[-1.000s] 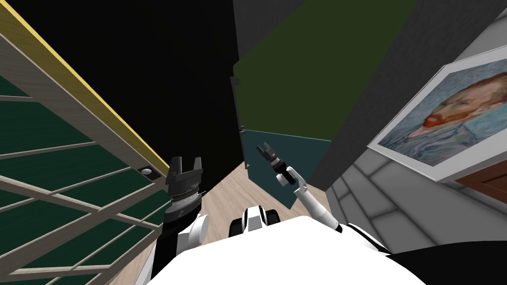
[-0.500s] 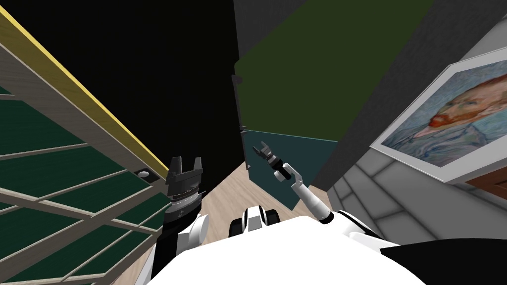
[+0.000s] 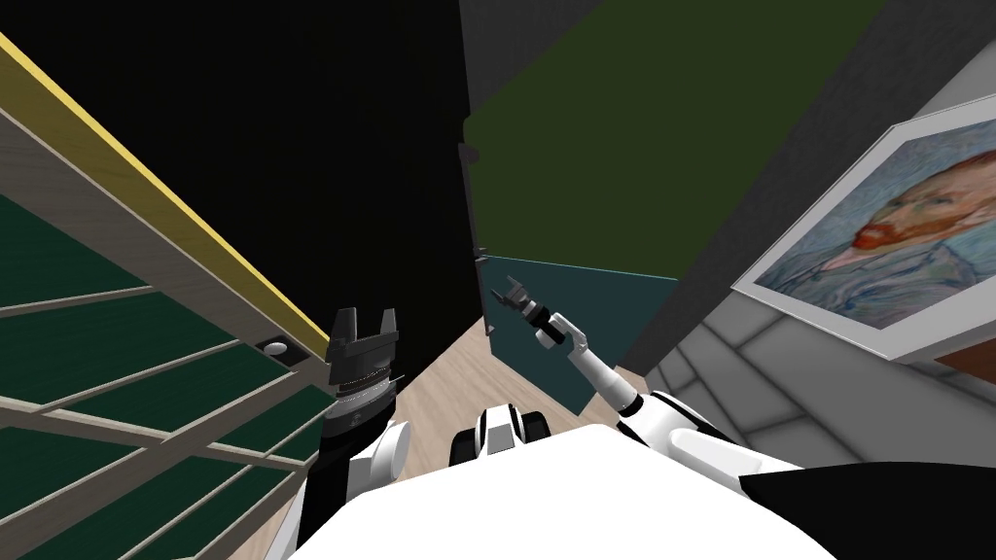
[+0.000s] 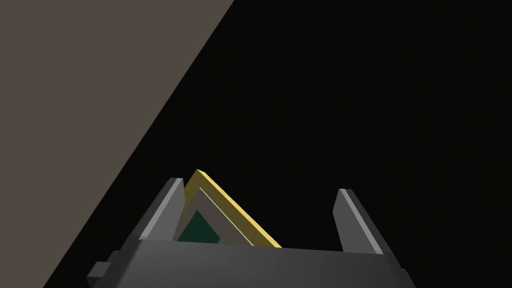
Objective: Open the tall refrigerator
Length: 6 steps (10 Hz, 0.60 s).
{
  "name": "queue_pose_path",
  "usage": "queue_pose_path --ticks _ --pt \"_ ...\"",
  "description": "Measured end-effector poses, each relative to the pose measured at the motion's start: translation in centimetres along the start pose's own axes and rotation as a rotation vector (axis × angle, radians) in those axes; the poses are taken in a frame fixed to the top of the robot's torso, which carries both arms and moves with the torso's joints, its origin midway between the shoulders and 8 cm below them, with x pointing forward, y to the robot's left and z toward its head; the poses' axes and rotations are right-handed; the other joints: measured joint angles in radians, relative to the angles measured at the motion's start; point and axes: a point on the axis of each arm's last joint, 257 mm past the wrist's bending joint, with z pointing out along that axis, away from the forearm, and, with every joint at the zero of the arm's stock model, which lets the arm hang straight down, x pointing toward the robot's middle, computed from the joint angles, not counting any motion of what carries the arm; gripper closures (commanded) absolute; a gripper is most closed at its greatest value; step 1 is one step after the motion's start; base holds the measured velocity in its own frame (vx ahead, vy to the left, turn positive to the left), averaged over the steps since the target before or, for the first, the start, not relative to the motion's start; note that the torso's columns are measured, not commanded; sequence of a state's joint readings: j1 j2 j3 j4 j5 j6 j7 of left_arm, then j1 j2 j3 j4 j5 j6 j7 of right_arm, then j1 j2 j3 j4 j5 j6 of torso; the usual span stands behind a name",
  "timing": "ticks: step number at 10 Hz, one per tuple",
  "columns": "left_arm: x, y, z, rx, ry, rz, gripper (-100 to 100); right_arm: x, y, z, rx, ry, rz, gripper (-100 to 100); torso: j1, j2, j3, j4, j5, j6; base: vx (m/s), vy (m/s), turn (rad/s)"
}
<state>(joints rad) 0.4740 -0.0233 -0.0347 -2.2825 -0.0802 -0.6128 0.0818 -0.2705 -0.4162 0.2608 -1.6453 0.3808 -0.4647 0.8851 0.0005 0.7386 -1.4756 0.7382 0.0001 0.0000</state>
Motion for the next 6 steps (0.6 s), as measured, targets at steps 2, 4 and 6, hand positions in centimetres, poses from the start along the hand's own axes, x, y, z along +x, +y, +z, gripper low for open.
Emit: queue_pose_path --ticks 2,4,6 --pt "0.0 0.0 0.0 0.0 0.0 0.0 0 1.1 0.0 0.8 -0.025 0.023 -0.087 -100 -0.001 -0.001 0.0 0.0 0.0 0.0 0.031 0.049 -0.022" --pt "0.0 0.0 0.0 0.0 0.0 0.0 0 1.9 0.1 1.7 -0.051 0.044 -0.176 -100 -0.001 -0.002 -0.001 0.0 0.0 0.0 0.046 0.044 -0.02" --pt "0.0 0.0 0.0 0.0 0.0 0.0 0 2.7 -0.1 2.5 -0.075 0.067 -0.268 -100 0.0 -0.001 -0.001 0.0 0.0 0.0 0.042 0.048 -0.02"
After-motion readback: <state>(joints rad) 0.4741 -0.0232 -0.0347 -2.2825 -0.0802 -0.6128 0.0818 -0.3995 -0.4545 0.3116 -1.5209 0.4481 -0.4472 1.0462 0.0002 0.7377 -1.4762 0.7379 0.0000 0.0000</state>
